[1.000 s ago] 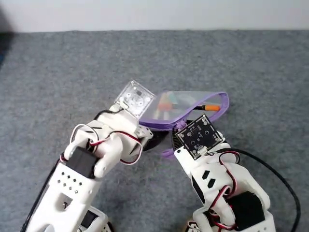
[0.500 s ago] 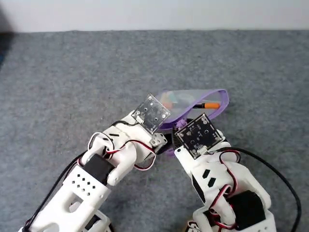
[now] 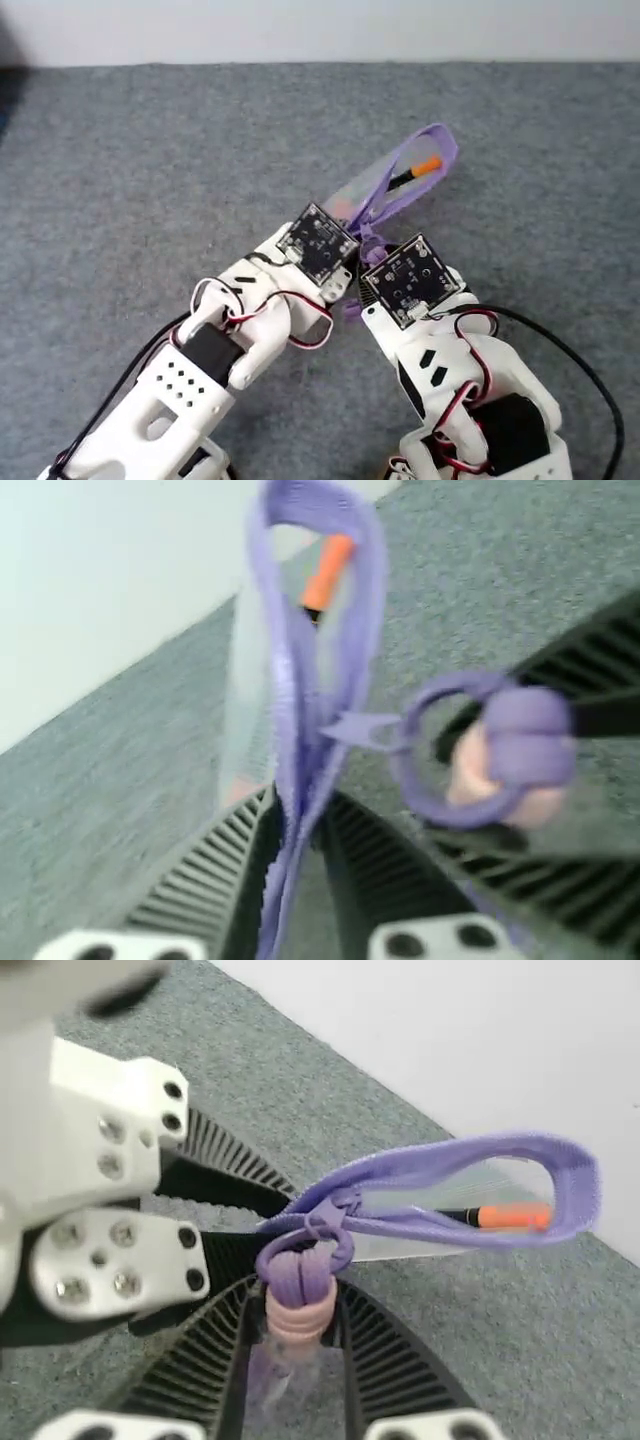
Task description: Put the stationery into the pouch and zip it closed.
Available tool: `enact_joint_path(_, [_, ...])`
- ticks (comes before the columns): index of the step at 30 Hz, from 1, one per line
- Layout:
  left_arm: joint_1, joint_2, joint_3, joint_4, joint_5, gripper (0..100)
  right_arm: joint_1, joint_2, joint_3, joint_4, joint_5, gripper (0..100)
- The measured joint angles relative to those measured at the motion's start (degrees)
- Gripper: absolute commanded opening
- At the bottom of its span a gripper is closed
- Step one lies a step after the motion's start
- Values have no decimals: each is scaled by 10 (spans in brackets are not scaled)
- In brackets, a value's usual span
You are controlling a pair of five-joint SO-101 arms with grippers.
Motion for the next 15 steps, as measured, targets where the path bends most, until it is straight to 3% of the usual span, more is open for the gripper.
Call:
enact_joint_path(5, [10,0,9,0,0,12,32,-1,0,-24,1,8])
enact_joint_path(15, [-16,-14,31,-13,0,9,185,69,0,-139,15,8])
